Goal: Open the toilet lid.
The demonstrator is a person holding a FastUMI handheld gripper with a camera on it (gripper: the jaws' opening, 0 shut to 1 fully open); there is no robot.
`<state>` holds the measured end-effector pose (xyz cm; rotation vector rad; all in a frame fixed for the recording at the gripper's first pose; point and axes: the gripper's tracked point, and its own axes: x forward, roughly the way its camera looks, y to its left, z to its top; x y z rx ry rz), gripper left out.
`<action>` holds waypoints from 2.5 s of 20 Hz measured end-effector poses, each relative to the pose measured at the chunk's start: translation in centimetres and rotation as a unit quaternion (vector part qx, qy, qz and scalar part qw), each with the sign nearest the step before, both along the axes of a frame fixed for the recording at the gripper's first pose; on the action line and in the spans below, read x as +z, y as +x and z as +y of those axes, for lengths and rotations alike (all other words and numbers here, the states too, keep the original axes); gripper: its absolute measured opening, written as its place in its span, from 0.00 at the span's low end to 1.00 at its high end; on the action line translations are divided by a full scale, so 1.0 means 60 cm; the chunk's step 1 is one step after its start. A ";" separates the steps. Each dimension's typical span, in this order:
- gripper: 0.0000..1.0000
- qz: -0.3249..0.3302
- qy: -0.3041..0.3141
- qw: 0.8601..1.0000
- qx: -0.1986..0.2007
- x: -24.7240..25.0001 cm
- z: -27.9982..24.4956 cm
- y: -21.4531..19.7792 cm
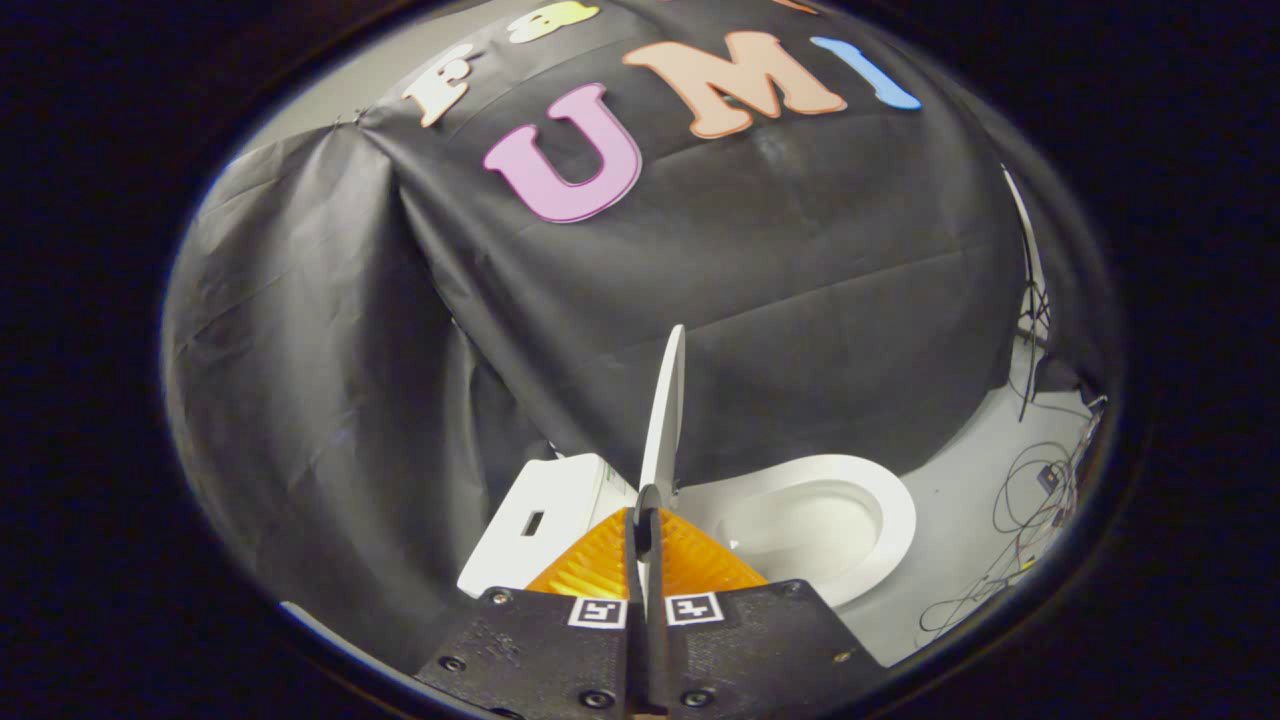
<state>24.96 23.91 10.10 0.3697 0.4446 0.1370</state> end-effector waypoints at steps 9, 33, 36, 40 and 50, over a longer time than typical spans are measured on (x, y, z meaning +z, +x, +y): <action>0.00 -0.033 -0.067 0.995 0.071 0.036 0.170 0.016; 0.07 -0.042 -0.102 0.981 0.159 0.010 0.359 0.047; 0.15 -0.053 -0.086 0.982 0.162 0.019 0.363 0.045; 0.33 -0.070 -0.049 0.982 0.171 0.035 0.363 0.028; 0.36 -0.161 -0.075 0.975 0.136 0.100 0.252 0.049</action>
